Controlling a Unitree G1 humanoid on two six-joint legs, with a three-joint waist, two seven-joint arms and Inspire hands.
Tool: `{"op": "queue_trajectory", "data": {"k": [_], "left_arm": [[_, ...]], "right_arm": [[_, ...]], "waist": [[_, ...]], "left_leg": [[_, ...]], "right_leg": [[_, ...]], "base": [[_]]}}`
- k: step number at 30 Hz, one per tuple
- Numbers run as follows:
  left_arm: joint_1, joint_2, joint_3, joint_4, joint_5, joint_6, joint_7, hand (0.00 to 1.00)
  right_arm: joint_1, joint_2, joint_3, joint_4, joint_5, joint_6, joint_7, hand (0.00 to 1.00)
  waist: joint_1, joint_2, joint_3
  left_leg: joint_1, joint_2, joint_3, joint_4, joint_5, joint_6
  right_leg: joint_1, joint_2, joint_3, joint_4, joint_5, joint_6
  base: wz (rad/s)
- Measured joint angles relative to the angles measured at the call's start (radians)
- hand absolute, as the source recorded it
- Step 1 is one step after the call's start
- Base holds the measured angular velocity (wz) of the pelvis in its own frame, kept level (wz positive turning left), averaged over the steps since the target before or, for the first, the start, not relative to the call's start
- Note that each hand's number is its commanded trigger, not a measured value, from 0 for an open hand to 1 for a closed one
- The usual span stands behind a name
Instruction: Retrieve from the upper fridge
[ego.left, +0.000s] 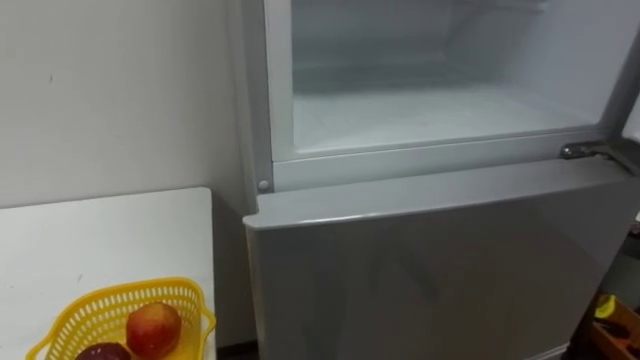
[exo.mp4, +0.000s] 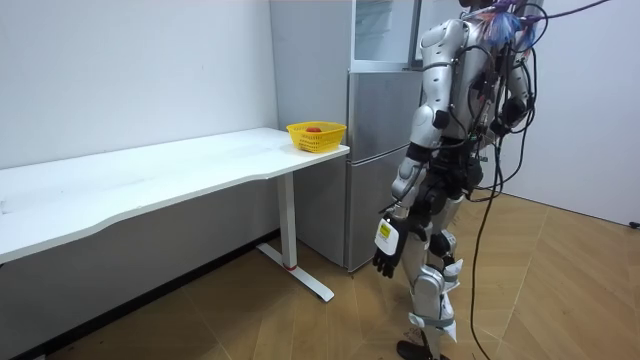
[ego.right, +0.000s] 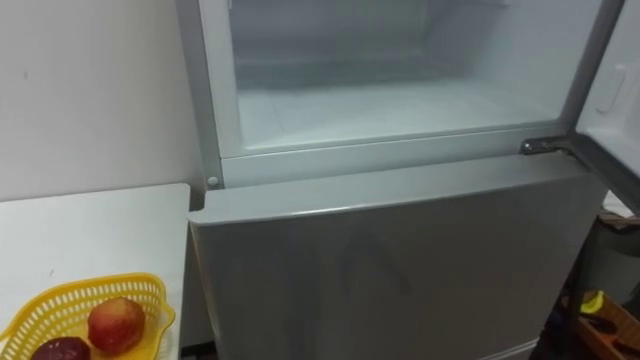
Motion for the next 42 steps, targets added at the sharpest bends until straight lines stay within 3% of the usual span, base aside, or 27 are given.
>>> {"op": "queue_trajectory", "data": {"k": [9, 10, 15, 21, 26, 31, 42], "left_arm": [[0.017, -0.001, 0.017, -0.022, 0.000, 0.041, -0.002, 0.00], [0.020, -0.002, 0.030, -0.022, 0.000, 0.044, -0.003, 0.00], [0.020, -0.011, 0.085, -0.038, 0.041, 0.081, -0.007, 0.00], [0.019, -0.030, 0.086, -0.039, 0.049, 0.138, 0.001, 0.00], [0.018, -0.037, 0.083, -0.040, 0.048, 0.176, 0.000, 0.00], [0.007, -0.037, 0.086, -0.042, 0.048, 0.190, 0.000, 0.00], [-0.003, -0.044, 0.083, -0.041, 0.046, 0.195, 0.021, 0.00]], "right_arm": [[-0.049, 0.041, -0.003, 0.276, 0.095, 0.051, 0.106, 0.00], [-0.059, 0.042, -0.004, 0.304, 0.098, 0.058, 0.125, 0.00], [-0.120, 0.041, -0.035, 0.430, 0.092, 0.096, 0.181, 0.00], [-0.197, 0.034, -0.053, 0.563, 0.092, 0.152, 0.207, 0.00], [-0.228, 0.032, -0.053, 0.605, 0.088, 0.198, 0.212, 0.00], [-0.229, 0.032, -0.050, 0.611, 0.085, 0.217, 0.218, 0.00], [-0.231, 0.033, -0.041, 0.642, 0.097, 0.218, 0.198, 0.00]], "waist": [[0.012, 0.003, -0.0034], [0.016, 0.000, -0.0002], [0.031, -0.007, 0.0013], [0.031, -0.011, 0.0020], [0.039, -0.006, -0.0001], [0.052, -0.004, -0.0007], [0.056, 0.002, 0.0037]], "left_leg": [[0.015, 0.004, -0.005, 0.009, 0.000, 0.000], [0.019, 0.004, -0.005, 0.012, 0.000, 0.000], [0.019, 0.006, -0.020, 0.014, 0.000, 0.000], [0.008, 0.007, -0.058, 0.012, -0.001, 0.001], [0.009, 0.010, -0.060, 0.015, 0.000, 0.001], [0.010, 0.010, -0.059, 0.019, 0.000, 0.001], [0.022, 0.010, -0.058, 0.009, -0.001, 0.001]], "right_leg": [[0.037, -0.001, -0.012, -0.023, 0.003, 0.002], [0.043, -0.002, -0.013, -0.024, 0.004, 0.002], [0.062, -0.005, -0.038, -0.037, 0.004, 0.005], [0.079, -0.016, -0.087, -0.041, 0.003, 0.005], [0.087, -0.015, -0.096, -0.043, -0.001, 0.004], [0.091, -0.015, -0.096, -0.046, -0.001, 0.005], [0.099, -0.011, -0.089, -0.055, 0.000, 0.006]], "base": [[0.04], [0.05], [0.15], [0.23], [0.07], [0.00], [0.00]]}}
